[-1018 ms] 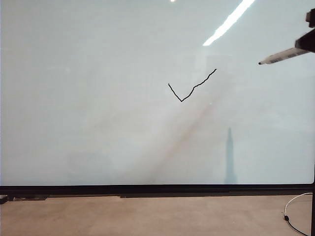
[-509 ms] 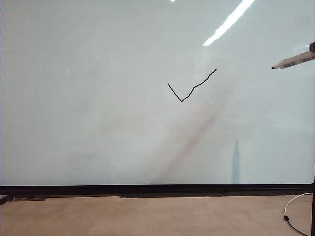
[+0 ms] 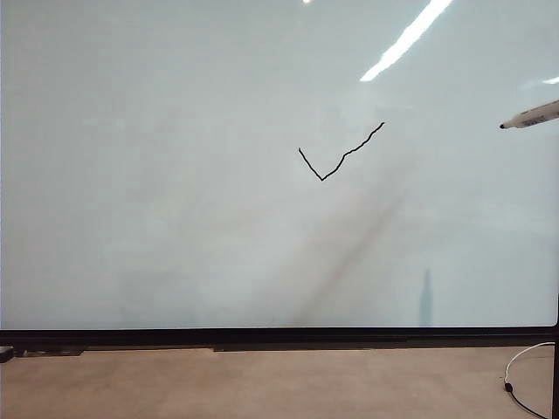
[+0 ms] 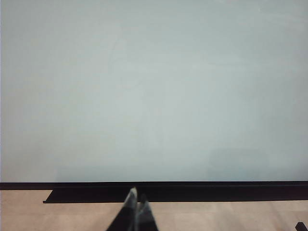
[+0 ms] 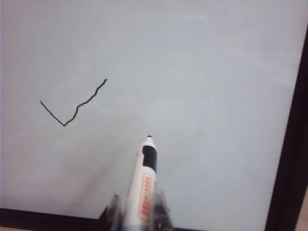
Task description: Pick up the pen on the shelf to the right of the whiteboard and draw a check mark.
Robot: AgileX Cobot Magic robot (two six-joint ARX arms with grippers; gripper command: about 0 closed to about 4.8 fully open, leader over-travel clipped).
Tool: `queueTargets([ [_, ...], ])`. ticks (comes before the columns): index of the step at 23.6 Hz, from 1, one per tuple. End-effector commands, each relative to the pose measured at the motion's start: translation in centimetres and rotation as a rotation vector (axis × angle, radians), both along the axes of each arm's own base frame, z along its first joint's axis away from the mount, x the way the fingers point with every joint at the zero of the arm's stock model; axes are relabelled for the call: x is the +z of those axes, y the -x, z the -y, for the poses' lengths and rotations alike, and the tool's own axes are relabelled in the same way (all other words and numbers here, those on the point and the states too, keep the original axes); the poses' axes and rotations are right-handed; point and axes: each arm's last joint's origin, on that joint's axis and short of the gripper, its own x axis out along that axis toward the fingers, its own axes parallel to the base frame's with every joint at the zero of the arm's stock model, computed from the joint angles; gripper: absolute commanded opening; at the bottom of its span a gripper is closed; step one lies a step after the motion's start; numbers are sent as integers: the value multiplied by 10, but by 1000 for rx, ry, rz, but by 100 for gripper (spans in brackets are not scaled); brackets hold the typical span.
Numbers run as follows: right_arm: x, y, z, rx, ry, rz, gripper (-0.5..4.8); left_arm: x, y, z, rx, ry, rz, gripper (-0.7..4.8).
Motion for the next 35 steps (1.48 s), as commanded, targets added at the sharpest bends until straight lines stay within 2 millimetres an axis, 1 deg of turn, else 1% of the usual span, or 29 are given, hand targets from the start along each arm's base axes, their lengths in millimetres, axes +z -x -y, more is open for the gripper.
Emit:
queueTargets([
  [1, 1, 3, 2, -23, 11, 0, -5, 2, 0, 0, 0, -4, 15, -4],
  [9, 1, 13, 12, -83, 14, 12, -5, 2, 0, 0, 0, -4, 15, -5],
  [14, 0, 18, 15, -96, 15, 18, -5, 2, 0, 0, 0, -4, 15, -4],
  [19, -1, 19, 16, -105, 34, 16, -6, 2, 0, 0, 0, -4, 15, -4],
  [35, 0, 18, 26, -136, 47, 29, -5, 2, 0, 0, -1, -4, 15, -5],
])
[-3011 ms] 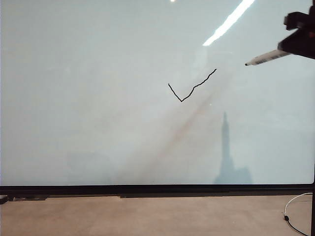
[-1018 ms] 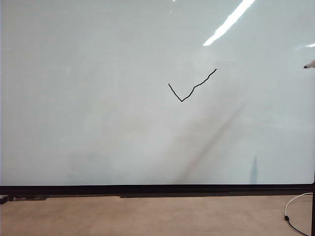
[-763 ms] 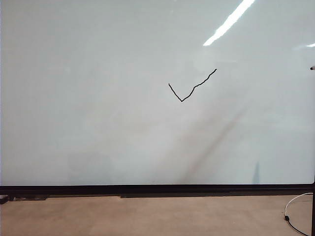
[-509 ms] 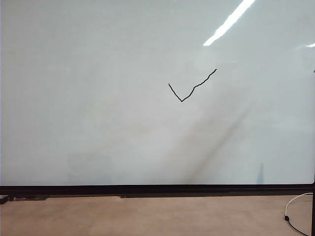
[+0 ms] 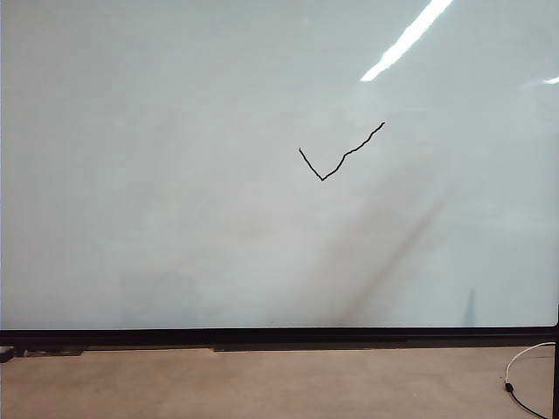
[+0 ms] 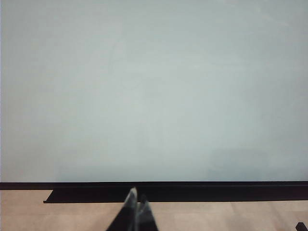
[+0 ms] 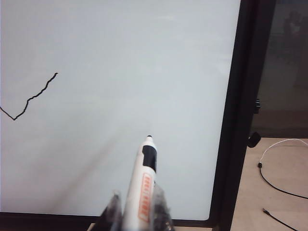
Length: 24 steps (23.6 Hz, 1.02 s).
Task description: Pick up the pen on the shelf to the right of the whiteboard and draw a check mark.
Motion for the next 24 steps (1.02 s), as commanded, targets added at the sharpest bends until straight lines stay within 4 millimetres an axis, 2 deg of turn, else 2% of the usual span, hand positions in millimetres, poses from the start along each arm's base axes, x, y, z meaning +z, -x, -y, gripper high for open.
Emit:
queueTargets([
  [1, 3, 1, 1, -5, 2, 25, -5, 2, 0, 0, 0, -4, 15, -4],
  [11, 3, 0, 4, -60, 4, 16, -5, 2, 0, 0, 0, -4, 15, -4],
  [19, 2, 0, 7, -38, 12, 13, -5, 2, 0, 0, -1, -4, 15, -4],
  [24, -4, 0, 6, -35, 12, -48, -5, 2, 0, 0, -1, -4, 15, -4],
])
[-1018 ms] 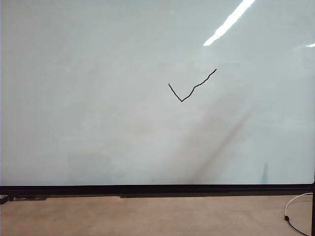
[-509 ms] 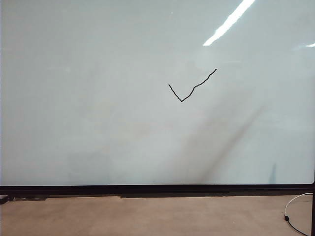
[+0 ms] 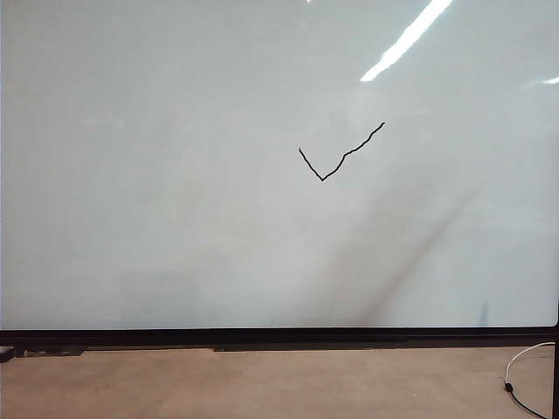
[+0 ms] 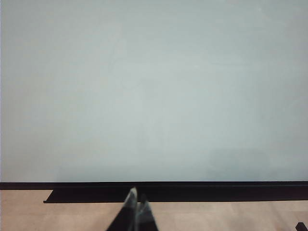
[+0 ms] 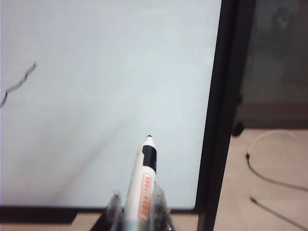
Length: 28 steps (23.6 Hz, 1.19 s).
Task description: Pick up the pen on the shelf to the right of the whiteboard and draw a check mark.
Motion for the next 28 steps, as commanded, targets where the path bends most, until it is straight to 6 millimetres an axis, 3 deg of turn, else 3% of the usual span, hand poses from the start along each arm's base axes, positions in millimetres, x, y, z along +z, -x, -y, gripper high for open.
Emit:
queueTargets([
  [1, 0, 0, 0, 4, 2, -6, -5, 2, 0, 0, -1, -4, 15, -5],
  [28, 1, 0, 0, -4, 13, 5, -5, 2, 0, 0, -1, -4, 15, -5],
])
